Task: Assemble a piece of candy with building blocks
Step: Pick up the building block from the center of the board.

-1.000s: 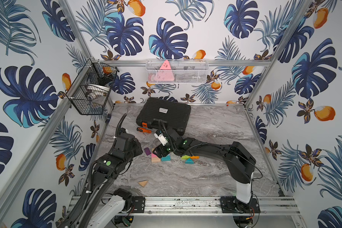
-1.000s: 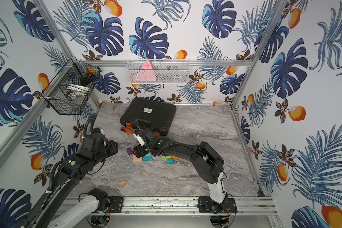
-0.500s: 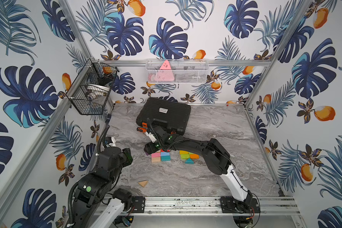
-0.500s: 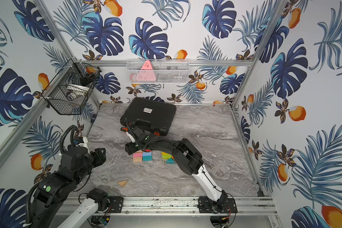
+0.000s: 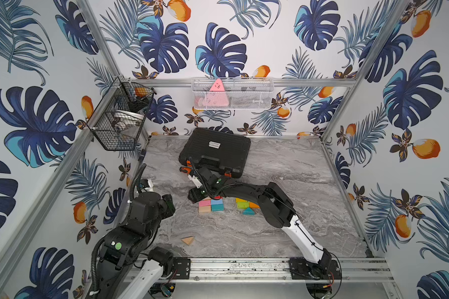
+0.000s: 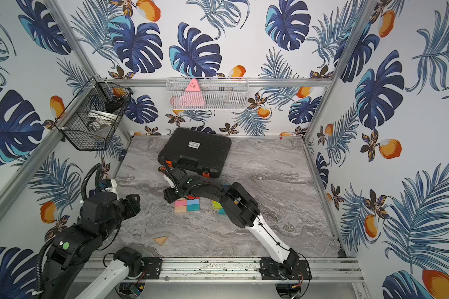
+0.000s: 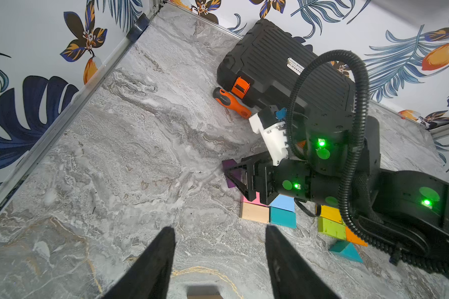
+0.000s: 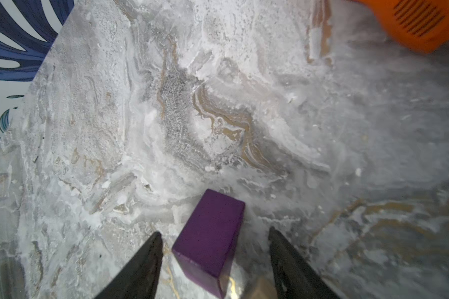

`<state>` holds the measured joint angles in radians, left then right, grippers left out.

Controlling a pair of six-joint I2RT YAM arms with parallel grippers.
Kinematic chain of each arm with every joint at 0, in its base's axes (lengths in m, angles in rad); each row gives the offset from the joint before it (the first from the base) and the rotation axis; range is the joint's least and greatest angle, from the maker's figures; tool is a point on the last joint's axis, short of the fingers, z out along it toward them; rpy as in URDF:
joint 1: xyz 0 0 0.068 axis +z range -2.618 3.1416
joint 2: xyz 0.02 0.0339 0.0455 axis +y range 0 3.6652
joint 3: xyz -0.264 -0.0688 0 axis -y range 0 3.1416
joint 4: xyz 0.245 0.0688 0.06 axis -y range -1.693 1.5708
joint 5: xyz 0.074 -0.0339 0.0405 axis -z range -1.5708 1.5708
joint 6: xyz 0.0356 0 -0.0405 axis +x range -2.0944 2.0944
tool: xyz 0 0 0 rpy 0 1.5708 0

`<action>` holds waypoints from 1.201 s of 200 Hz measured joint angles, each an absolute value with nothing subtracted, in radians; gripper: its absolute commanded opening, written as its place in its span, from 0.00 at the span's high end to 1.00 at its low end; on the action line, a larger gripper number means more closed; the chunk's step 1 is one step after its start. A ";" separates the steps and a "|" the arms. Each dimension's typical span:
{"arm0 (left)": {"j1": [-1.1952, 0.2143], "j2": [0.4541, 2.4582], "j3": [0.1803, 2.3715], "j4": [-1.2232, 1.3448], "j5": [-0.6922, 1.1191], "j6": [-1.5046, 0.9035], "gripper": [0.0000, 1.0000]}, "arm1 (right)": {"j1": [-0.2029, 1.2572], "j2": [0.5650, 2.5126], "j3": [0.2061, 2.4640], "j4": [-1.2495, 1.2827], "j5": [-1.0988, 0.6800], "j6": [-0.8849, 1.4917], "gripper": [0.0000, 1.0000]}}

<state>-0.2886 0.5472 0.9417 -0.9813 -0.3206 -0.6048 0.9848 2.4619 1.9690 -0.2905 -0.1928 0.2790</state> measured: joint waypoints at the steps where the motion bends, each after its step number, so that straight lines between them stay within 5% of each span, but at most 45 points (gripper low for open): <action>1: -0.289 0.548 0.942 -0.981 -0.321 -0.605 0.40 | 0.985 2.463 1.970 -0.290 -0.193 0.279 0.36; 184: -0.289 0.551 0.936 -0.979 -0.313 -0.604 0.39 | 1.019 2.475 2.014 -0.287 -0.231 0.247 0.70; 240: -0.289 0.539 0.928 -0.933 -0.198 -0.548 0.32 | 0.949 2.173 1.806 -0.198 -0.330 0.272 0.73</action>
